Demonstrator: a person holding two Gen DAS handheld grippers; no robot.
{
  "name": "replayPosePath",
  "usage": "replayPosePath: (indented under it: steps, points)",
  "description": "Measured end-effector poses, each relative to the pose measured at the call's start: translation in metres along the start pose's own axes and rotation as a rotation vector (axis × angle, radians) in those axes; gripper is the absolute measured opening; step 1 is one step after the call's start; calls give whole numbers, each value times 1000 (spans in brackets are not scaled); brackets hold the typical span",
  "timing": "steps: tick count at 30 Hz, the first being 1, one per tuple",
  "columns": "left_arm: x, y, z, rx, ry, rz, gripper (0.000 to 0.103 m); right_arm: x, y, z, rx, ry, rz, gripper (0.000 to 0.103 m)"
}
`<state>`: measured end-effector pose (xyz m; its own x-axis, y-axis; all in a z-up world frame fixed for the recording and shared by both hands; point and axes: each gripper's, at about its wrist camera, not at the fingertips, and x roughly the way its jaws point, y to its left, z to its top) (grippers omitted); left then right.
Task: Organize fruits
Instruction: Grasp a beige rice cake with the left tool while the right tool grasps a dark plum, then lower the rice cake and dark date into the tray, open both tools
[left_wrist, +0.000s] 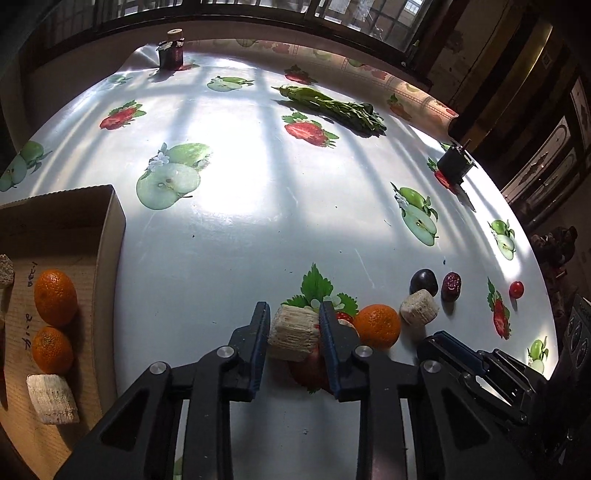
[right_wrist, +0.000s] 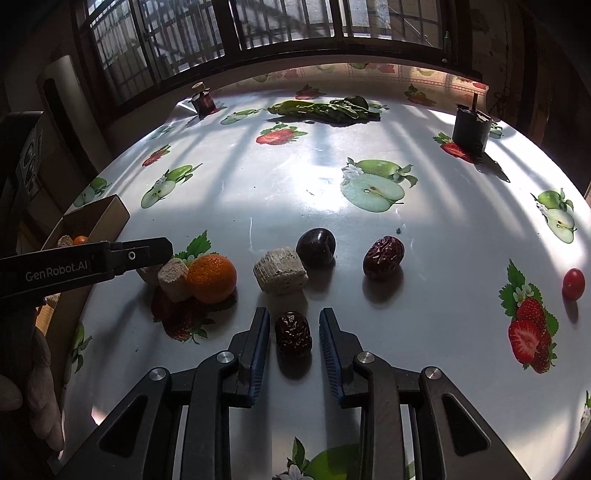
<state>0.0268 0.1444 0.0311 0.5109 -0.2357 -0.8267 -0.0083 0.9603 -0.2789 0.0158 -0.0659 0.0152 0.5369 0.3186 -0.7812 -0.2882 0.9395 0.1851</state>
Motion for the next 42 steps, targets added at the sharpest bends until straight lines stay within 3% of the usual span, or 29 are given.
replayPosePath:
  steps: [11,15,18,20,25,28,32,36,42]
  points:
    - [-42,13,-24,-94,-35,-137,26,-12,-26,0,167,-30,176,20]
    - [-70,26,-39,-119,-88,-161,26,-8,-33,-1,231,-11,297,20]
    - [-91,47,-51,-158,-128,-148,26,-5,-42,-3,302,4,415,20]
    - [-104,65,-59,-187,-152,-120,26,-4,-45,-4,330,6,450,21]
    - [-131,115,-74,-267,-206,-12,26,-9,-37,-6,298,-9,419,21]
    - [-143,142,-82,-296,-229,79,27,-17,-19,-6,233,-23,344,21]
    - [-148,170,-90,-337,-226,120,27,-32,25,-4,152,-20,386,21]
    - [-147,191,-91,-362,-200,146,27,-43,95,2,5,-1,430,21]
    - [-143,208,-83,-330,-159,213,27,-24,187,-3,-191,72,433,21]
